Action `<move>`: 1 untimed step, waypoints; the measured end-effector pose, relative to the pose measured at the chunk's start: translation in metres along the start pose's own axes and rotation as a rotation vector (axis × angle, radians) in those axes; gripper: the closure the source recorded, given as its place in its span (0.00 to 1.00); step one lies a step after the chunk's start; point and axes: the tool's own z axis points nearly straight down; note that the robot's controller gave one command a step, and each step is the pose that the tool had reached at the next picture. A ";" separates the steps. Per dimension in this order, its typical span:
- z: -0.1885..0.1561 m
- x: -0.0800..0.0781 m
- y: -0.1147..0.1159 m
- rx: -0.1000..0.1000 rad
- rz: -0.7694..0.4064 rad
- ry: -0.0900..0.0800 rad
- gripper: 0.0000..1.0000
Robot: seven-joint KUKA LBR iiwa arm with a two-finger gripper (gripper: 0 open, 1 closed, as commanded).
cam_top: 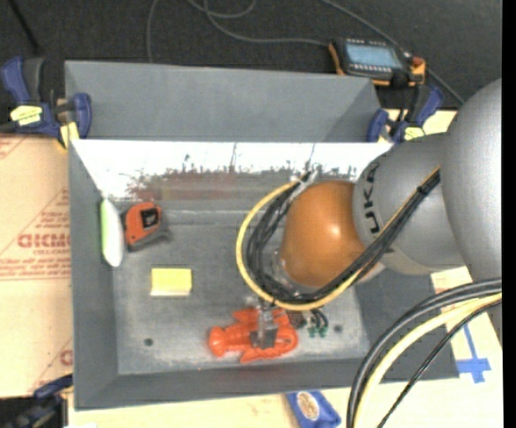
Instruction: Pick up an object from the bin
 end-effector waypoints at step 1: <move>0.000 0.000 0.000 0.000 0.001 0.000 1.00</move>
Offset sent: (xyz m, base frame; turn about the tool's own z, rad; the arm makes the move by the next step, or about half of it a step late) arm 0.0149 -0.0079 0.1867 0.0281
